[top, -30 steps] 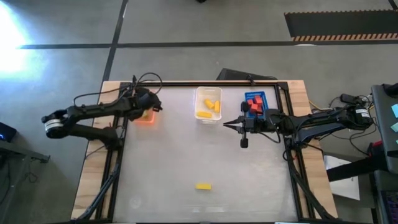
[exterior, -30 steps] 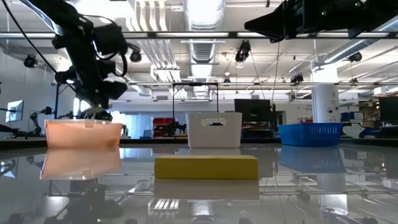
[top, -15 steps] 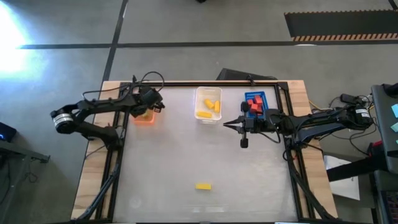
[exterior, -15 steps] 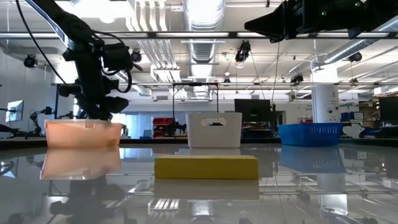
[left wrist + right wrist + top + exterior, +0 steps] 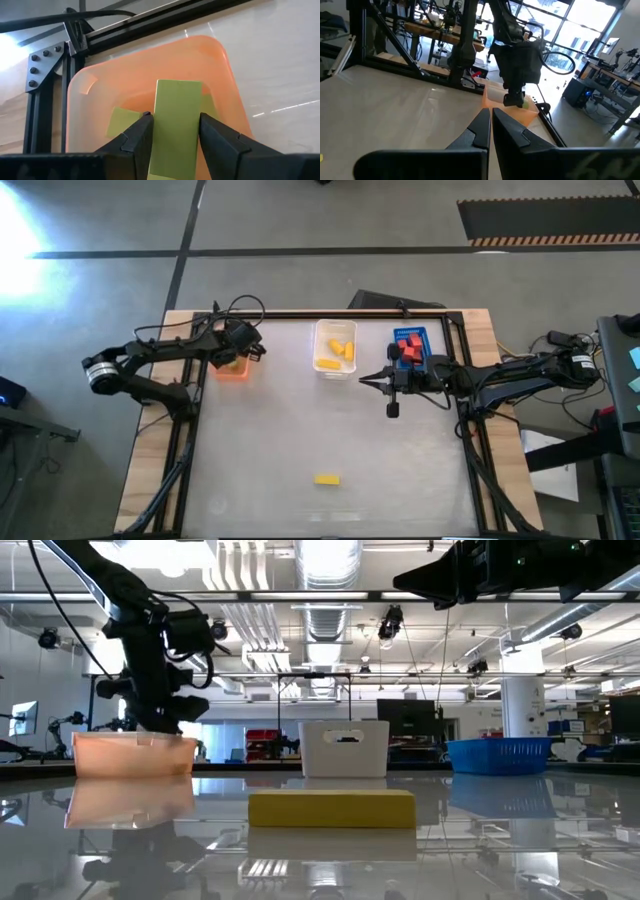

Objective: Sort & place blocks by color
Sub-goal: Put the green block into the orange bin, then put the yellow block into the white bin

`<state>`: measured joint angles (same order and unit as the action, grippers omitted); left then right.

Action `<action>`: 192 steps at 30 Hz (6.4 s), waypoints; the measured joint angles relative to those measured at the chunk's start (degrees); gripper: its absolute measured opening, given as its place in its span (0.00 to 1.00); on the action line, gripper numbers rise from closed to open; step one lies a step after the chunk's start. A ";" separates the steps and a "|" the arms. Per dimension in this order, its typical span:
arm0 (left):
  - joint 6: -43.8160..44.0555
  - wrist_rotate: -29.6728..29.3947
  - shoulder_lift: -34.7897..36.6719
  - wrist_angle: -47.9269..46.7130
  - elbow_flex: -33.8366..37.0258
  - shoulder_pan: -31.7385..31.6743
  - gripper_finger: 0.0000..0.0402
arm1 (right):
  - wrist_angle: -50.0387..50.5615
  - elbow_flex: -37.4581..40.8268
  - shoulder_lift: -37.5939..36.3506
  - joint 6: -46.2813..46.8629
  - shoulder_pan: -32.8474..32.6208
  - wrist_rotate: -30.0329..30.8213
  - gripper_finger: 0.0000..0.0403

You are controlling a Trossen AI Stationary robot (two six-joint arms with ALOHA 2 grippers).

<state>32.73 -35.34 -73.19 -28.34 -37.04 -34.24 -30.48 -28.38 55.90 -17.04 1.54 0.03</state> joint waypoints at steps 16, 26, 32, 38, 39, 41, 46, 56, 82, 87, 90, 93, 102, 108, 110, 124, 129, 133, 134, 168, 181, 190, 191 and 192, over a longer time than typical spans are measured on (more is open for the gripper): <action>-0.07 0.70 0.04 0.04 -0.06 0.00 0.33 | 0.20 0.00 0.00 0.13 -0.01 0.00 0.02; -0.09 0.70 0.04 0.35 -0.06 0.00 0.33 | 0.20 0.00 0.00 0.13 -0.01 0.00 0.02; -0.09 0.70 0.04 0.36 -0.06 0.00 0.33 | 0.20 0.00 0.00 0.13 0.00 0.00 0.02; -0.09 0.70 0.04 0.35 -0.06 0.00 0.33 | 0.20 0.00 0.00 0.13 -0.01 0.00 0.02; -0.09 0.70 0.04 0.37 -0.06 0.00 0.33 | 0.20 0.00 0.00 0.13 -0.01 0.00 0.02; -0.09 0.70 0.04 0.37 -0.04 0.00 0.33 | 0.20 0.00 0.00 0.13 0.00 0.00 0.02; -0.11 1.78 0.04 0.37 -0.04 0.00 0.33 | 0.21 0.00 0.00 0.21 0.00 0.00 0.02; -0.35 2.92 0.04 0.39 -0.02 0.02 0.33 | 0.24 0.00 0.00 0.55 0.00 -0.02 0.02; -1.60 7.03 9.00 -3.45 -7.70 18.71 0.57 | 1.44 0.44 0.00 6.29 -0.15 -0.13 0.02; -3.26 6.19 9.41 0.81 -7.71 32.33 0.57 | 5.12 0.59 0.00 8.56 -1.42 -0.25 0.02; -6.73 5.90 7.46 4.31 -7.71 40.22 0.57 | 4.99 0.76 0.40 9.65 -3.35 -0.23 0.02; -9.42 5.86 4.74 8.23 -7.85 47.41 0.57 | 4.90 0.79 0.94 10.58 -6.09 -0.02 0.02; -17.62 6.15 -9.52 28.94 -9.93 60.43 0.57 | 4.77 0.81 2.97 11.11 -12.99 9.68 0.02; -20.13 8.21 -21.08 30.37 -16.22 63.86 0.57 | 2.21 0.83 5.12 11.10 -14.69 10.64 0.02; -19.67 11.33 -24.40 30.37 -18.43 64.35 0.57 | 0.86 0.83 5.82 11.08 -14.81 10.60 0.02; -16.72 18.29 -35.24 43.28 -20.47 64.41 0.50 | -1.55 0.85 10.40 11.79 -15.06 10.49 0.02; -16.84 18.34 -35.26 43.52 -18.28 64.24 0.49 | -1.58 0.85 10.64 11.85 -15.03 10.50 0.02; -16.52 18.32 -35.28 46.71 -15.89 64.24 0.49 | -1.59 0.85 10.34 11.85 -15.03 10.50 0.02; -16.32 18.32 -35.28 47.26 -15.66 64.24 0.49 | -1.57 0.81 10.30 11.83 -15.03 10.51 0.02; -15.13 17.99 -41.99 61.91 -12.62 64.30 0.58 | 7.52 -10.88 11.93 8.48 -15.95 13.49 0.02; -18.79 17.44 -41.17 63.29 -10.43 64.21 0.21 | 7.37 -10.86 11.93 6.77 -15.93 13.49 0.02; -32.74 10.43 -32.22 76.07 -2.13 64.20 0.21 | -3.45 -10.78 15.67 0.19 -15.93 9.85 0.02; -34.50 9.41 -30.54 77.39 -0.92 64.22 0.21 | -5.20 -10.78 16.49 -1.30 -15.91 9.23 0.02; -36.27 8.68 -29.11 79.08 0.27 64.20 0.21 | -7.50 -10.78 17.37 -3.03 -15.91 8.41 0.02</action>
<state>-3.54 -26.66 -102.30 50.74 -36.77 29.96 -37.98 -39.16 73.27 -20.07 -14.37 8.45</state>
